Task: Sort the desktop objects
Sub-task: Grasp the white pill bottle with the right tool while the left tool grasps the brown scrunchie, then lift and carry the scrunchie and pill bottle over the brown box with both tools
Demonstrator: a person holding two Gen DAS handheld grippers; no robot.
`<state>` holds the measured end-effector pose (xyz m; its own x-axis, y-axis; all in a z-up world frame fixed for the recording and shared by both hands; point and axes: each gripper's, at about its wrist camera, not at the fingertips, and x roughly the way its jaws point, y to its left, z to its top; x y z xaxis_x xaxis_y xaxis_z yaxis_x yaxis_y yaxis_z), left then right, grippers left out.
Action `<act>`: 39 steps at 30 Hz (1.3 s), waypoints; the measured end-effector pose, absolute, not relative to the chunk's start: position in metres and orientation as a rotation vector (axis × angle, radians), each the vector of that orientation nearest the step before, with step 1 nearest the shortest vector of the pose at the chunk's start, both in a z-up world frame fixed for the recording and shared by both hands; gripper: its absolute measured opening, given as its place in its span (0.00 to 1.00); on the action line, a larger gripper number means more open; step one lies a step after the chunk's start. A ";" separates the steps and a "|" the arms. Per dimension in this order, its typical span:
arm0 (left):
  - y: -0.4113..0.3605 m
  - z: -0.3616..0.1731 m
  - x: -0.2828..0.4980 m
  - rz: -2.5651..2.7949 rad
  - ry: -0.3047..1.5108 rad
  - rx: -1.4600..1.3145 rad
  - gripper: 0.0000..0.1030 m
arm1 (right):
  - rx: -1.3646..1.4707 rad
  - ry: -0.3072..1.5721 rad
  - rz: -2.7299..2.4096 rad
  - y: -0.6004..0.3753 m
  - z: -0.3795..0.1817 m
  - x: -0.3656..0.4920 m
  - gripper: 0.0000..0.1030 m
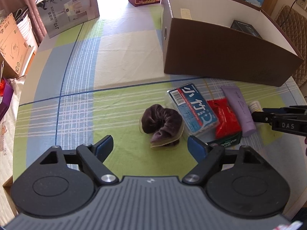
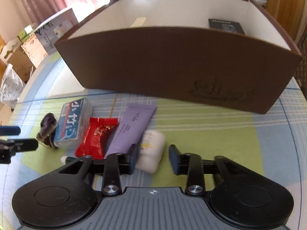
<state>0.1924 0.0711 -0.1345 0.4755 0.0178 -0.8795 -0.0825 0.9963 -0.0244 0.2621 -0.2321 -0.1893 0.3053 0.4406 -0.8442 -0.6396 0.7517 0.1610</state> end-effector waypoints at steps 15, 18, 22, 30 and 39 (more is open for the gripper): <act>0.069 -0.159 0.222 -0.061 1.092 0.026 0.66 | -0.242 1.013 0.656 -0.277 -0.192 0.286 0.23; 0.072 -0.162 0.229 -0.084 1.089 0.033 0.60 | -0.252 1.010 0.645 -0.288 -0.191 0.287 0.23; 0.075 -0.168 0.237 -0.127 1.086 0.037 0.54 | -0.256 1.011 0.635 -0.296 -0.190 0.286 0.23; 0.066 -0.173 0.237 -0.165 1.056 0.070 0.32 | -0.319 0.982 0.629 -0.290 -0.191 0.280 0.23; 0.070 -0.169 0.215 -0.105 1.082 0.034 0.27 | -0.354 0.993 0.656 -0.289 -0.190 0.264 0.23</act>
<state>0.2146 0.0700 -0.1689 0.4650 -0.0688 -0.8826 0.1016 0.9945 -0.0240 0.2638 -0.2886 -0.1903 0.3779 0.3453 -0.8590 -0.6543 0.7561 0.0161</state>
